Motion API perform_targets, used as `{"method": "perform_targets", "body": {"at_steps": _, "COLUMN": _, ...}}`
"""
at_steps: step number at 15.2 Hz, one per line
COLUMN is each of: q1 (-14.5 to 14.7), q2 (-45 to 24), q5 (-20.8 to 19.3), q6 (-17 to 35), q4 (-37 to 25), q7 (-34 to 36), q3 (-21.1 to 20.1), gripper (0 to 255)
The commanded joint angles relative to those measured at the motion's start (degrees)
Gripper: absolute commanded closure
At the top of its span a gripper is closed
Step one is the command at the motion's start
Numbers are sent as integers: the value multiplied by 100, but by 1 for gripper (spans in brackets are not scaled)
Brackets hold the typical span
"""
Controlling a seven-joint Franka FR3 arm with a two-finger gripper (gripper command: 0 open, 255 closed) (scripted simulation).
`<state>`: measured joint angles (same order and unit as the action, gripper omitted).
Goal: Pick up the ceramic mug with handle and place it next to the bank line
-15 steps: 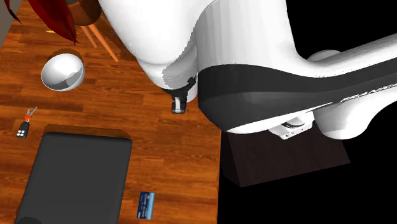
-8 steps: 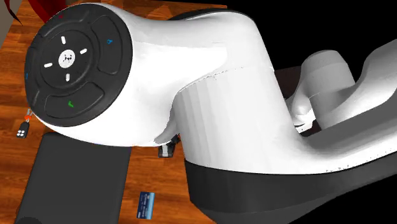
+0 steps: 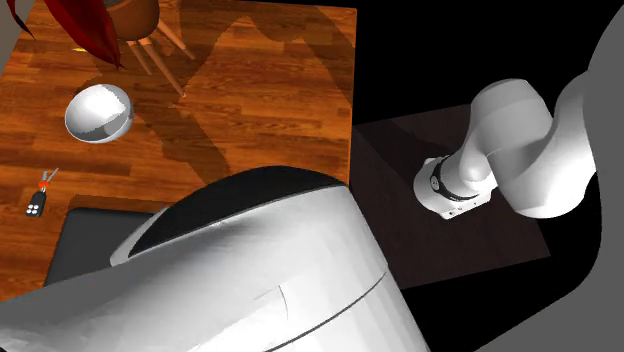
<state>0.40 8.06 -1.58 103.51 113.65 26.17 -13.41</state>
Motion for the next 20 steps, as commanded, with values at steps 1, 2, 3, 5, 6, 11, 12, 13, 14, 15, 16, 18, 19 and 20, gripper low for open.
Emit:
{"method": "perform_targets", "body": {"at_steps": 1, "q1": 95, "q2": -294, "q5": -41, "q6": -64, "q4": -341, "q7": 267, "q3": -148, "gripper": 255}}
{"method": "perform_targets", "body": {"at_steps": 2, "q1": 146, "q2": -454, "q5": -72, "q6": -97, "q4": -522, "q7": 400, "q3": -219, "gripper": 255}}
{"method": "perform_targets", "body": {"at_steps": 3, "q1": 201, "q2": -619, "q5": -110, "q6": -134, "q4": -711, "q7": 532, "q3": -286, "gripper": 255}}
{"method": "perform_targets", "body": {"at_steps": 5, "q1": 318, "q2": -964, "q5": -200, "q6": -221, "q4": -1115, "q7": 794, "q3": -413, "gripper": 255}}
{"method": "perform_targets", "body": {"at_steps": 6, "q1": 383, "q2": -1145, "q5": -252, "q6": -273, "q4": -1331, "q7": 923, "q3": -470, "gripper": 255}}
{"method": "perform_targets", "body": {"at_steps": 11, "q1": 782, "q2": -2140, "q5": -576, "q6": -626, "q4": -2582, "q7": 1538, "q3": -698, "gripper": 255}}
{"method": "perform_targets", "body": {"at_steps": 12, "q1": 883, "q2": -2360, "q5": -651, "q6": -720, "q4": -2875, "q7": 1650, "q3": -727, "gripper": 255}}
{"method": "perform_targets", "body": {"at_steps": 13, "q1": 992, "q2": -2588, "q5": -728, "q6": -824, "q4": -3186, "q7": 1757, "q3": -750, "gripper": 255}}
{"method": "perform_targets", "body": {"at_steps": 14, "q1": 1107, "q2": -2826, "q5": -808, "q6": -938, "q4": -3519, "q7": 1859, "q3": -769, "gripper": 255}}
{"method": "perform_targets", "body": {"at_steps": 15, "q1": 1233, "q2": -3076, "q5": -890, "q6": -1066, "q4": -3877, "q7": 1953, "q3": -781, "gripper": 255}}
{"method": "perform_targets", "body": {"at_steps": 16, "q1": 1369, "q2": -3341, "q5": -973, "q6": -1208, "q4": -4267, "q7": 2039, "q3": -788, "gripper": 255}}
{"method": "perform_targets", "body": {"at_steps": 18, "q1": 1681, "q2": -3933, "q5": -1149, "q6": -1556, "q4": -5183, "q7": 2183, "q3": -779, "gripper": 255}}
{"method": "perform_targets", "body": {"at_steps": 19, "q1": 1769, "q2": -4090, "q5": -1189, "q6": -1655, "q4": -5436, "q7": 2207, "q3": -765, "gripper": 255}}
{"method": "perform_targets", "body": {"at_steps": 20, "q1": 1750, "q2": -4059, "q5": -1178, "q6": -1558, "q4": -5308, "q7": 2213, "q3": -762, "gripper": 255}}
